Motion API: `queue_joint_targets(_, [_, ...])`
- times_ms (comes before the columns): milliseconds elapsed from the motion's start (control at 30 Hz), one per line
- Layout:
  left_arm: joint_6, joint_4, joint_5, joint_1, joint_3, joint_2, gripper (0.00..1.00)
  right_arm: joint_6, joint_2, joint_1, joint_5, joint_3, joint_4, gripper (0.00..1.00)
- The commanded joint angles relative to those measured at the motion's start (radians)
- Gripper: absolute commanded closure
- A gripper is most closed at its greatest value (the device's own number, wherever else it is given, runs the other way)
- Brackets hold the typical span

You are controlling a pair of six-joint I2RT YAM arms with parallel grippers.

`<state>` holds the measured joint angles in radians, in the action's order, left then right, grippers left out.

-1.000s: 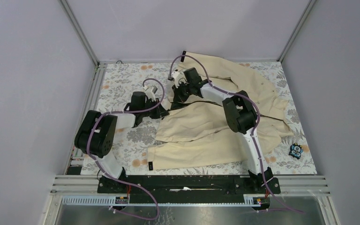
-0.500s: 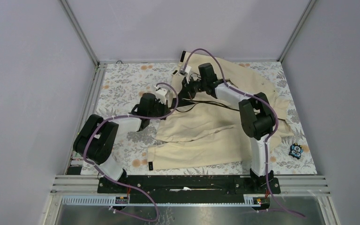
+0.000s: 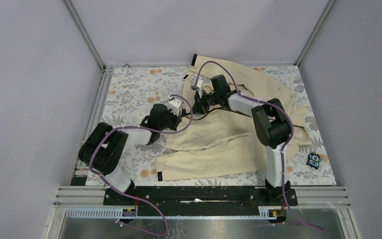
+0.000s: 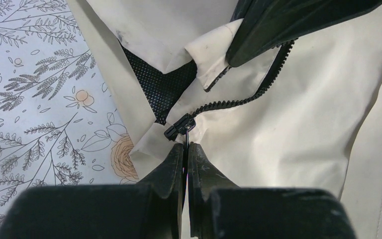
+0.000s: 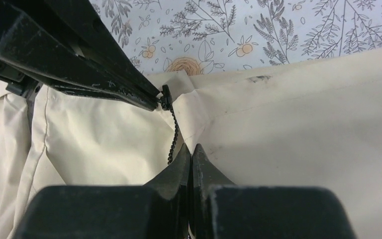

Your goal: Zip up the jacket

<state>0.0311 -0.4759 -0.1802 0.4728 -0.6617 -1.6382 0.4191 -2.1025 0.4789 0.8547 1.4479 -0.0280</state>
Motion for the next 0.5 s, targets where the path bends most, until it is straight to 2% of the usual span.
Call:
queue_joint_targets(0, [0.029, -0.104, 0.006, 0.004, 0.027, 0.051, 1.00, 0.091, 0.047, 0.018, 0.018, 0.000, 0.000, 1.00])
queue_joint_targets(467, [0.043, -0.110, -0.029, 0.004, 0.035, 0.056, 1.00, 0.111, 0.017, 0.054, -0.004, 0.038, 0.022, 1.00])
